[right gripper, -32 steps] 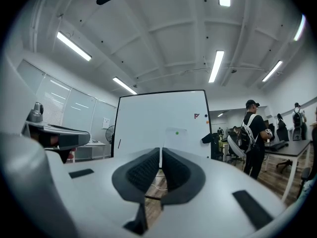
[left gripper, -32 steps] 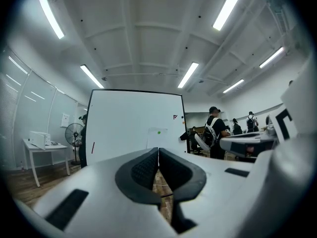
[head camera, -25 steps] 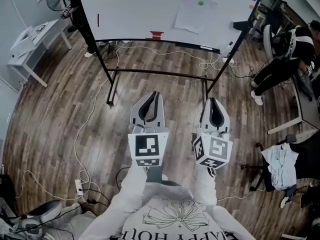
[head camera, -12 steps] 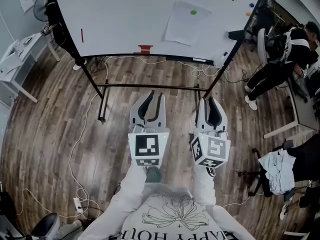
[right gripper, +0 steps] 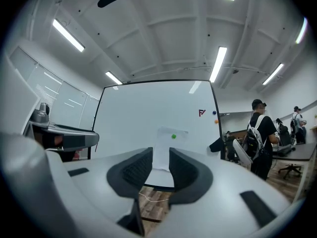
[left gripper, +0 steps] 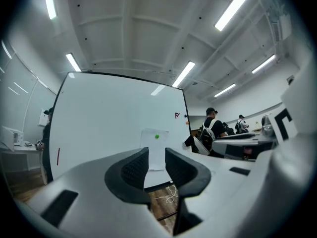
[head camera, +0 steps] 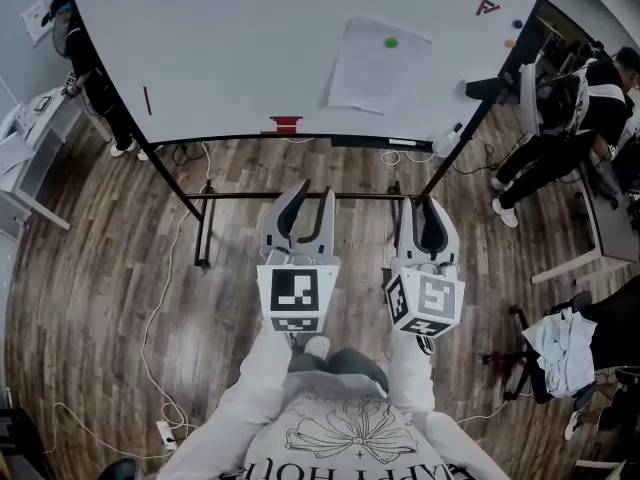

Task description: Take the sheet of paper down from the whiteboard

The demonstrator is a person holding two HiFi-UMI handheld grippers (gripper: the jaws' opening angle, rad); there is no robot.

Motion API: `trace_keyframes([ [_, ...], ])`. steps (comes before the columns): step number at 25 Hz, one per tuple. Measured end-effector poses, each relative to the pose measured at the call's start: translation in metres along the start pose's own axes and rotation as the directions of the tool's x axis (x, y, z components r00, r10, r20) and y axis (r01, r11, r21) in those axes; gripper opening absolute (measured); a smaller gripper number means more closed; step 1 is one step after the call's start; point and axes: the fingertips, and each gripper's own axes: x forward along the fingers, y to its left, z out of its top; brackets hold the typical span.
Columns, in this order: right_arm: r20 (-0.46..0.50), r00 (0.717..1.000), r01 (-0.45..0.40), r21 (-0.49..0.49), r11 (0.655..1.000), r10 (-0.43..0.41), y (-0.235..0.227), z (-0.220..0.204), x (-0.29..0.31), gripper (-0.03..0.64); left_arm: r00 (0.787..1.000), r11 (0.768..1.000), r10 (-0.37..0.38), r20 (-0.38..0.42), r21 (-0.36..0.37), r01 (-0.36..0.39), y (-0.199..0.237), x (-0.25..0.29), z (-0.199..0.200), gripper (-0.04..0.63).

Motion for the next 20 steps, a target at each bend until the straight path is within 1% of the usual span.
trace_keyframes([
  [4, -0.009, 1.000, 0.005, -0.007, 1.000, -0.005, -0.004, -0.004, 0.027, 0.089, 1.000, 1.000, -0.022, -0.010, 0.014, 0.022, 0.009, 0.028, -0.002, 0.094],
  [11, -0.014, 1.000, -0.012, -0.022, 1.000, 0.011, -0.022, -0.009, 0.082, 0.092, 1.000, 1.000, -0.017, -0.023, 0.003, 0.017, 0.022, 0.083, -0.009, 0.103],
  [16, -0.007, 0.999, -0.041, -0.047, 0.998, 0.040, -0.042, -0.010, 0.135, 0.097, 1.000, 1.000, 0.005, -0.024, 0.014, -0.005, 0.030, 0.135, -0.007, 0.103],
  [20, 0.016, 0.999, -0.050, -0.040, 0.998, 0.051, -0.068, -0.004, 0.186, 0.100, 1.000, 1.000, 0.015, -0.015, 0.015, -0.014, 0.033, 0.188, -0.002, 0.104],
])
